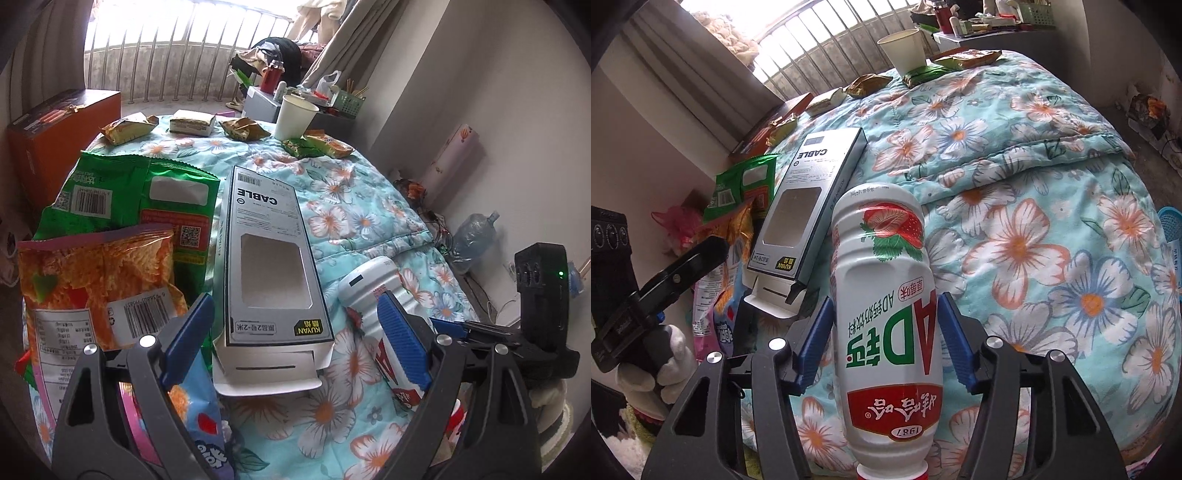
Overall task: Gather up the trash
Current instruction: 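Grasp the white CABLE box with the left gripper while the right gripper holds the bottle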
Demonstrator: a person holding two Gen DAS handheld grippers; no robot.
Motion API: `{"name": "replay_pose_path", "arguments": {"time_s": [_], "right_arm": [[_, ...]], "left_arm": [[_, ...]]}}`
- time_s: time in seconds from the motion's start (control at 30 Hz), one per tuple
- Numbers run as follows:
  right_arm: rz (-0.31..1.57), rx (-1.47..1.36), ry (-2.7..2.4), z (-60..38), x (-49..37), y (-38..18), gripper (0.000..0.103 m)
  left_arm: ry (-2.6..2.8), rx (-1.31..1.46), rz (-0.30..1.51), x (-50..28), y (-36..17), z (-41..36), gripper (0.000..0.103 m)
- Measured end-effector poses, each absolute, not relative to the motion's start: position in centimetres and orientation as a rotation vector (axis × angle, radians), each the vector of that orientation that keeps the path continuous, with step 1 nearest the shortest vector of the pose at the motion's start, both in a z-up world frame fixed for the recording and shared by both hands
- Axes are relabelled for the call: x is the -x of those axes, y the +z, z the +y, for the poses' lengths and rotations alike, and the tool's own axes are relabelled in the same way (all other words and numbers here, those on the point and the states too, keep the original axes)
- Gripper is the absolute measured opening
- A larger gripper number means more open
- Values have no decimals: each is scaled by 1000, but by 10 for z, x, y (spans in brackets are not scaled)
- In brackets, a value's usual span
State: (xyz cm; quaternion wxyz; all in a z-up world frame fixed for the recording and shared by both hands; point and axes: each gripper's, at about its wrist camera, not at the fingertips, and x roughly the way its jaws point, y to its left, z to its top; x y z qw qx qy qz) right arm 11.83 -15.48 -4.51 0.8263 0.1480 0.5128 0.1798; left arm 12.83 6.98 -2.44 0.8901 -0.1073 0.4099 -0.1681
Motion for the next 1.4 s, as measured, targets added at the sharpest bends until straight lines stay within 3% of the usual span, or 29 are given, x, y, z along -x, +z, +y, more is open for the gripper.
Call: {"name": "replay_pose_path", "arguments": {"time_s": [0.33, 0.47, 0.97, 1.4], "right_arm": [[1133, -371, 456, -156, -126, -59, 63], [1120, -410, 498, -161, -126, -60, 57], [1034, -593, 310, -269, -96, -59, 57], [1013, -600, 304, -271, -87, -57, 57]], "left_arm": [[-249, 115, 967, -170, -45, 47, 85], [-221, 52, 983, -175, -49, 38, 85], [-159, -96, 975, -180, -58, 3, 83], [-509, 20, 1172, -91, -53, -23, 84]]}}
